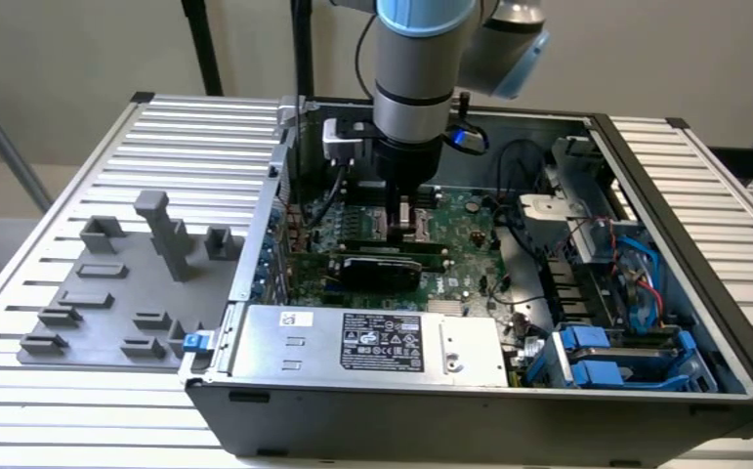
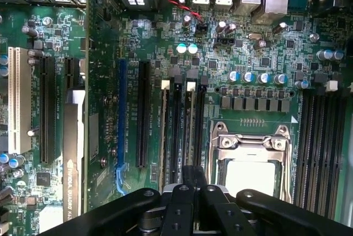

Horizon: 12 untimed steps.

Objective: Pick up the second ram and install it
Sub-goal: 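Press down the second ram until it locks into place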

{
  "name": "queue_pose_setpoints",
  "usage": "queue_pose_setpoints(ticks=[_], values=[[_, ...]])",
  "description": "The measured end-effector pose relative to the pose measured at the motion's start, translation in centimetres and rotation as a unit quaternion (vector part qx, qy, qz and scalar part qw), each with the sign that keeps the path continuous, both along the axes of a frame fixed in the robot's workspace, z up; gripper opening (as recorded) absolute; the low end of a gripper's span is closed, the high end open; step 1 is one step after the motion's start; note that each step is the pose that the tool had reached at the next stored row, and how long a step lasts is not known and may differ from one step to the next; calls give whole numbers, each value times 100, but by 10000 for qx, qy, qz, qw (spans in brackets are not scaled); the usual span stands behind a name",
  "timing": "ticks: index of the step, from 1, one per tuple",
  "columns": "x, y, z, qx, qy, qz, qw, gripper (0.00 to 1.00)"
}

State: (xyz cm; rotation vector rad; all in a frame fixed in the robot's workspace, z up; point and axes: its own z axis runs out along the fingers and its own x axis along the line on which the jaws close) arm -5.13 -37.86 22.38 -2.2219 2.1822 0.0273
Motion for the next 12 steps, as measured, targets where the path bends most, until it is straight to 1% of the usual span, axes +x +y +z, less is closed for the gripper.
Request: queue_pose_setpoints(ticks=[2, 3, 4, 5, 7, 8, 12], values=[[-1, -2, 9, -5, 2, 0, 10000, 11], [1, 1, 33, 2, 1, 0, 10000, 11], [4, 4, 73, 12, -1, -2, 10000, 11], [7, 3, 122, 6, 3, -1, 10000, 11], [13, 3, 197, 6, 6, 0, 10000, 11], [16, 3, 212, 5, 7, 0, 10000, 11], [18, 3, 214, 6, 7, -1, 10000, 11]])
